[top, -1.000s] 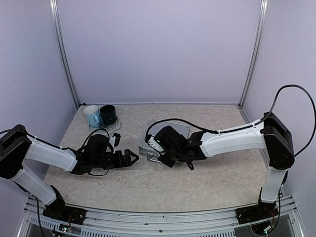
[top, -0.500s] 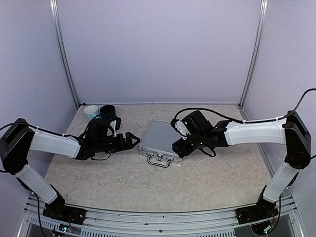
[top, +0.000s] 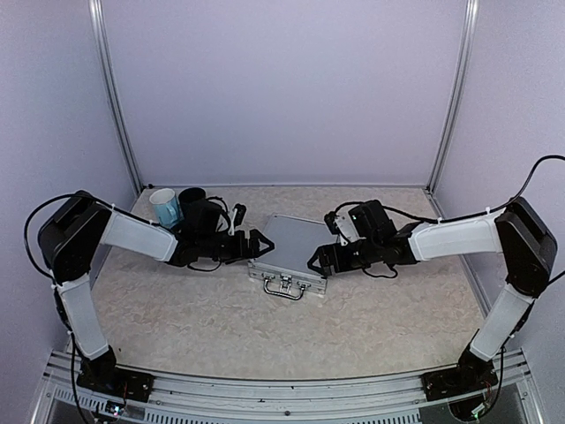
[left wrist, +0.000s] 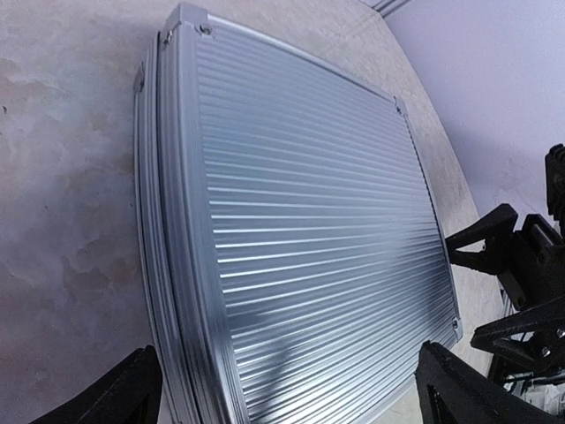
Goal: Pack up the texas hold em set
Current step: Move the chip case to the center of the board.
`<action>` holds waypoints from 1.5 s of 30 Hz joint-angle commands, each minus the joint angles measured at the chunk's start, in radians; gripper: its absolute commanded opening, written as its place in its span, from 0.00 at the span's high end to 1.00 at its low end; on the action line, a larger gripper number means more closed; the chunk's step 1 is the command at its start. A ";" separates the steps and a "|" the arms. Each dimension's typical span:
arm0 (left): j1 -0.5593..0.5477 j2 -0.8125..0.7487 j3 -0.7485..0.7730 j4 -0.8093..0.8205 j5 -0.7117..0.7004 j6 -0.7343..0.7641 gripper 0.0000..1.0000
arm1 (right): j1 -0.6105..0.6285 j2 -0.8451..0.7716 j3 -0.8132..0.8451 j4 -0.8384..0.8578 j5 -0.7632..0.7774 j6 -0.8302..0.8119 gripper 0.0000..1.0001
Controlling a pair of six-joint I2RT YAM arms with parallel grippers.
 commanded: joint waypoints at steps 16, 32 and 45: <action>-0.062 -0.017 -0.121 0.145 0.153 -0.089 0.18 | 0.129 0.088 -0.019 0.256 -0.190 0.147 0.19; -0.182 -0.455 -0.474 -0.109 -0.360 -0.149 0.11 | 0.300 -0.040 -0.154 0.155 0.030 0.228 0.13; -0.304 -0.709 -0.392 -0.466 -0.405 -0.148 0.12 | 0.298 -0.182 -0.140 -0.077 0.126 0.092 0.14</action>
